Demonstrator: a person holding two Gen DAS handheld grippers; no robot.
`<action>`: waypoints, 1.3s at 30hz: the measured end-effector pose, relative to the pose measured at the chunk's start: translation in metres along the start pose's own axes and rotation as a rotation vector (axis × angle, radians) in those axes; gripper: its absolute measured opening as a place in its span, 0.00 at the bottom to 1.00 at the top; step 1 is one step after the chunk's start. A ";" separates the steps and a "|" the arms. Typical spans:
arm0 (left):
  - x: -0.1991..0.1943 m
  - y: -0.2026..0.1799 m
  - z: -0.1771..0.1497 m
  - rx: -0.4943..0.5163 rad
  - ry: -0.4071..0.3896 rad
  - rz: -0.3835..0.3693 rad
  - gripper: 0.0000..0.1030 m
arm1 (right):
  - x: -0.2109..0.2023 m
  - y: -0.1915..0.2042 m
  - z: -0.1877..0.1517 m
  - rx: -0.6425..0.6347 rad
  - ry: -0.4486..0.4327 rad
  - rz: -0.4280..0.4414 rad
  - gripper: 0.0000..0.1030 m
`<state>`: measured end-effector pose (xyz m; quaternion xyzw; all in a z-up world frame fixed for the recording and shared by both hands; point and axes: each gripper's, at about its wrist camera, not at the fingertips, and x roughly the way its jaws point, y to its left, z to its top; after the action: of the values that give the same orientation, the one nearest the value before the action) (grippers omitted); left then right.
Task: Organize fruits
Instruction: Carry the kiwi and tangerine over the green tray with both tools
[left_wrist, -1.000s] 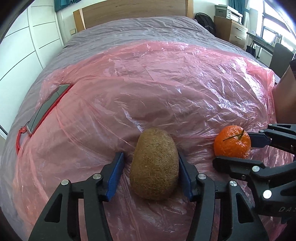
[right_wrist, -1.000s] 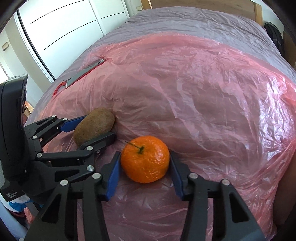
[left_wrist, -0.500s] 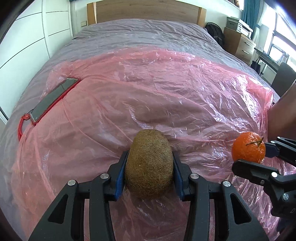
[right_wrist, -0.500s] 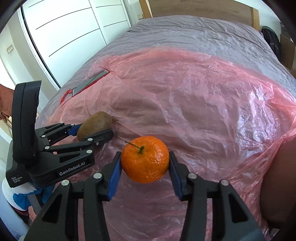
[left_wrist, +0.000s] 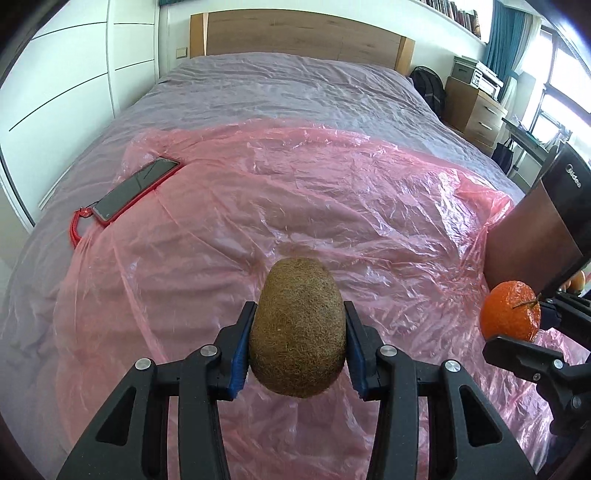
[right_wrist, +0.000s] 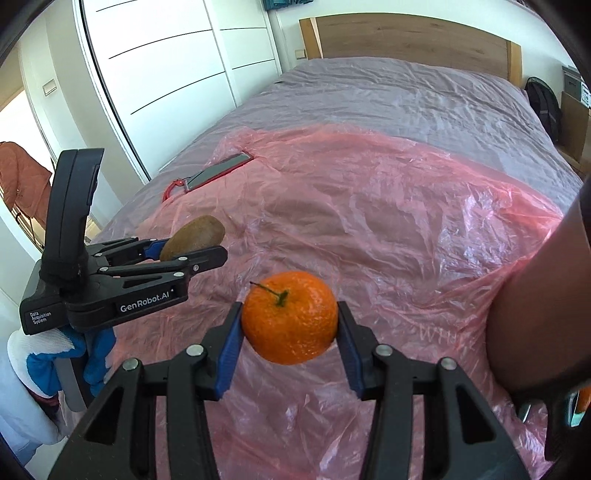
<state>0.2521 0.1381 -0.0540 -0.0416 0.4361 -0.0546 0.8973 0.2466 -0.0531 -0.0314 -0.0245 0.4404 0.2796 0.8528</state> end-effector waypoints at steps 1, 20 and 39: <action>-0.007 -0.002 -0.005 -0.001 -0.003 -0.005 0.38 | -0.008 0.000 -0.005 0.003 -0.001 0.004 0.75; -0.106 -0.100 -0.070 0.040 -0.045 -0.133 0.38 | -0.118 -0.043 -0.098 0.078 -0.027 -0.066 0.75; -0.098 -0.349 -0.078 0.306 0.087 -0.391 0.38 | -0.232 -0.228 -0.178 0.304 -0.142 -0.301 0.75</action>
<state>0.1088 -0.1965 0.0169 0.0138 0.4448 -0.2941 0.8458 0.1232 -0.4020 -0.0093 0.0588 0.4079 0.0806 0.9076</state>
